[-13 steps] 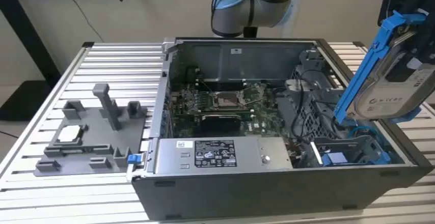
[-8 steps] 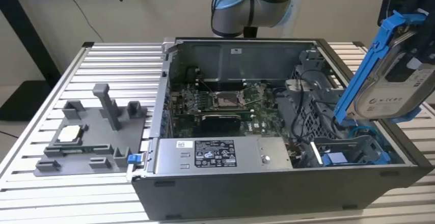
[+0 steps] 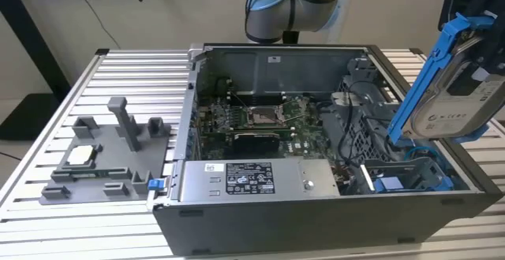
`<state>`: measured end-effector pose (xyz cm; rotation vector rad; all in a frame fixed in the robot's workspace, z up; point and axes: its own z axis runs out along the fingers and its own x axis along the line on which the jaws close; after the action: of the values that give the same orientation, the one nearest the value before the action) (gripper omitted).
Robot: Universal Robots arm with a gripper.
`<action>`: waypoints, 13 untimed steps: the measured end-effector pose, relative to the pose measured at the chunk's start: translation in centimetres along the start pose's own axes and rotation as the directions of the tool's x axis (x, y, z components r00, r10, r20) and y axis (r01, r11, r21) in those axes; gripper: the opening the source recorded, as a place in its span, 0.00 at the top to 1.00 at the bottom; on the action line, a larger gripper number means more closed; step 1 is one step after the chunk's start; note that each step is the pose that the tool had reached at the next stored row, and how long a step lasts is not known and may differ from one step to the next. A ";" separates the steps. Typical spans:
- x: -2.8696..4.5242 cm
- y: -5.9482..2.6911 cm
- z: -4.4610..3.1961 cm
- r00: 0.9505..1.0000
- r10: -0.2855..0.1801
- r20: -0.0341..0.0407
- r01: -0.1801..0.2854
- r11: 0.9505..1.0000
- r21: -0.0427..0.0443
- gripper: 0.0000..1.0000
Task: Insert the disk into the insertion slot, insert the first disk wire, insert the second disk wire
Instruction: 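Insert the disk into the insertion slot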
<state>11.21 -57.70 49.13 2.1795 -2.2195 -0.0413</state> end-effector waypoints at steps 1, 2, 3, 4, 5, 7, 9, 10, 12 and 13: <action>0.03 0.00 0.08 1.000 0.000 0.000 0.000 1.000 0.000 1.00; 0.06 -0.01 0.19 1.000 0.000 0.000 0.000 1.000 0.000 1.00; 0.10 -0.02 0.30 1.000 0.000 0.000 0.000 1.000 0.000 1.00; 0.15 -0.03 0.45 1.000 0.000 0.000 0.000 1.000 -0.001 1.00; 0.17 -0.03 0.58 1.000 0.000 0.000 0.000 1.000 -0.002 1.00; 0.19 -0.05 0.89 1.000 0.000 0.000 0.000 1.000 -0.005 1.00; 0.20 -0.07 1.21 1.000 0.000 0.000 0.000 1.000 -0.007 1.00; 0.20 -0.08 1.39 1.000 0.000 0.000 0.000 1.000 -0.008 1.00; 0.20 -0.09 1.69 1.000 0.000 0.000 0.000 1.000 -0.008 1.00; 0.20 -0.09 1.76 1.000 0.000 0.000 0.000 1.000 -0.008 1.00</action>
<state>11.22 -57.91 47.37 2.1755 -2.2154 -0.0497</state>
